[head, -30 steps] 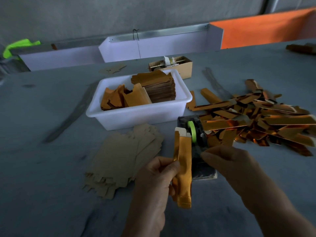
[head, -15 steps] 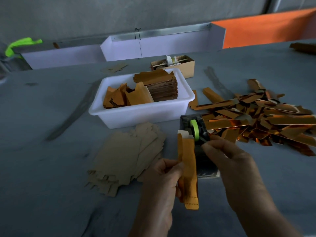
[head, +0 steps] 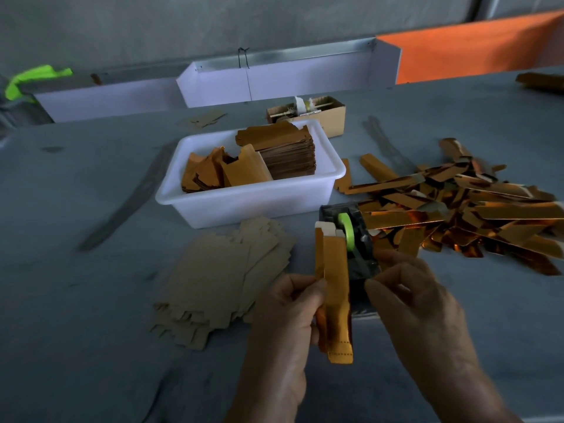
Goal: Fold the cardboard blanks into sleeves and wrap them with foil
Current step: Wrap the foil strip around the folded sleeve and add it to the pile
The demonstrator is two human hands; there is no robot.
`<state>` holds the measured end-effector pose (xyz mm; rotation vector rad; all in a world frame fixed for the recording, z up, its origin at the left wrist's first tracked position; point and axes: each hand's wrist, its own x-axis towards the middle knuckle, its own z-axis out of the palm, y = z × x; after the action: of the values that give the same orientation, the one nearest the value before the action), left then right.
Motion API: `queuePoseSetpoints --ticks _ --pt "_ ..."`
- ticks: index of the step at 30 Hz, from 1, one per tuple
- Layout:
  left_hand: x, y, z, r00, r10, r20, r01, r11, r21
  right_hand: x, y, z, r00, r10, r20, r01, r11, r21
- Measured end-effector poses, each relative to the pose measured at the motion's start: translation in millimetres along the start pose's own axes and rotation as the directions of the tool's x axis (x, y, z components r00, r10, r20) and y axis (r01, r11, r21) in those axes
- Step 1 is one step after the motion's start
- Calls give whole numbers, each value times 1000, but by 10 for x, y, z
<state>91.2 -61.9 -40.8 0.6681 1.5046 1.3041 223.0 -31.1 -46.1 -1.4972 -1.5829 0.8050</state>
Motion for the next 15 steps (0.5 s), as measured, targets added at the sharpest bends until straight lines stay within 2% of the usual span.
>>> queuePoseSetpoints --ticks 8,12,15 --pt "4 109 112 988 124 91 -124 992 -13 -76 76 71 988 -126 -85 117 988 -97" --pt "47 115 121 974 188 128 -207 965 158 -88 94 100 976 -185 -114 167 975 -148" --pt "82 121 106 951 255 176 -302 891 339 -91 94 110 970 -213 -119 189 965 -180"
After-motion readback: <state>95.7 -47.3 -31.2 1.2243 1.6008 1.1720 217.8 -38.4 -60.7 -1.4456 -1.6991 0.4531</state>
